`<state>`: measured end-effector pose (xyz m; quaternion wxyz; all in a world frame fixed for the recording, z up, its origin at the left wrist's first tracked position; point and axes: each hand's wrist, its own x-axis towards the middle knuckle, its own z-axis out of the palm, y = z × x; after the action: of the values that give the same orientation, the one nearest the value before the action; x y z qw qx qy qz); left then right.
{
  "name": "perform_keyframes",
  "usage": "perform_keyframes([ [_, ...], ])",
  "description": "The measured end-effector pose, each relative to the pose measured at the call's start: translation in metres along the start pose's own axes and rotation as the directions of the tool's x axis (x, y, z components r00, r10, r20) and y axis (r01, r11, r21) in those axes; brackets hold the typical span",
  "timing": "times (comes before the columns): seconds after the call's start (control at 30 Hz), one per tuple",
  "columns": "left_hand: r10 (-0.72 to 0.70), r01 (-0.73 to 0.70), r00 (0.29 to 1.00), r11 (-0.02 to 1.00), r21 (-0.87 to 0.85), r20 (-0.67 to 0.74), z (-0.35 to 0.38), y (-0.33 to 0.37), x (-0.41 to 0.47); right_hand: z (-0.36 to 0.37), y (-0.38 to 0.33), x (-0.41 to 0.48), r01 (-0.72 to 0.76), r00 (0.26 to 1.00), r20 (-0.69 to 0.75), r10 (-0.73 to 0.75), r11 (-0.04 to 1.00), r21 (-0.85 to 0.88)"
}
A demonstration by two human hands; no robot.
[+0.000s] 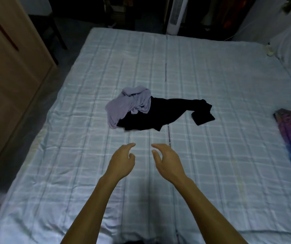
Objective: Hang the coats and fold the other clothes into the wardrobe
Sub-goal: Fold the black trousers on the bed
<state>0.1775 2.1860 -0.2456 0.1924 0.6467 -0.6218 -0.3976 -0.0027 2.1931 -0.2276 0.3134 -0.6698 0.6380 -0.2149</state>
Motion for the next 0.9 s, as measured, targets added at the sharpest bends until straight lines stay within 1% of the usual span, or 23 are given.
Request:
perform_keyframes([
  [0.13,-0.055,0.051,0.998,0.994,0.098,0.041,-0.005,-0.023,0.063,0.025,0.009,0.049,-0.020,0.998,0.067,0.019,1.000,0.013],
  [0.2,-0.082,0.068,0.995,0.973,0.221,0.055,-0.003,-0.039,0.101,0.039,0.020,0.074,-0.044,0.995,0.091,0.041,0.998,0.034],
  [0.27,-0.119,0.077,0.988,0.935,0.347,0.100,0.002,-0.055,0.136,0.051,0.033,0.096,-0.061,0.991,0.119,0.056,0.997,0.044],
  [0.33,-0.187,0.117,0.974,0.897,0.426,0.127,0.011,-0.067,0.171,0.062,0.046,0.115,-0.081,0.986,0.150,0.074,0.996,0.042],
  [0.4,-0.236,0.147,0.960,0.881,0.450,0.148,0.022,-0.077,0.204,0.071,0.060,0.133,-0.110,0.981,0.169,0.100,0.993,0.049],
  [0.53,-0.329,0.173,0.912,0.849,0.499,0.244,0.045,-0.100,0.262,0.088,0.089,0.166,-0.164,0.966,0.209,0.152,0.986,0.042],
  [0.6,-0.353,0.228,0.908,0.868,0.440,0.224,0.057,-0.112,0.287,0.094,0.101,0.180,-0.186,0.959,0.225,0.173,0.982,0.034],
  [0.67,-0.308,0.269,0.946,0.920,0.284,0.102,0.068,-0.121,0.310,0.096,0.111,0.193,-0.198,0.954,0.234,0.186,0.980,0.029],
  [0.7,-0.302,0.282,0.952,0.930,0.237,0.053,0.073,-0.127,0.323,0.097,0.115,0.199,-0.201,0.953,0.237,0.190,0.979,0.024],
  [0.83,-0.361,0.353,0.932,0.923,0.150,0.022,0.091,-0.135,0.367,0.098,0.122,0.222,-0.172,0.954,0.250,0.169,0.985,-0.008],
  [0.9,-0.404,0.408,0.913,0.904,0.126,-0.051,0.095,-0.129,0.379,0.097,0.121,0.234,-0.161,0.957,0.245,0.158,0.987,-0.009],
])
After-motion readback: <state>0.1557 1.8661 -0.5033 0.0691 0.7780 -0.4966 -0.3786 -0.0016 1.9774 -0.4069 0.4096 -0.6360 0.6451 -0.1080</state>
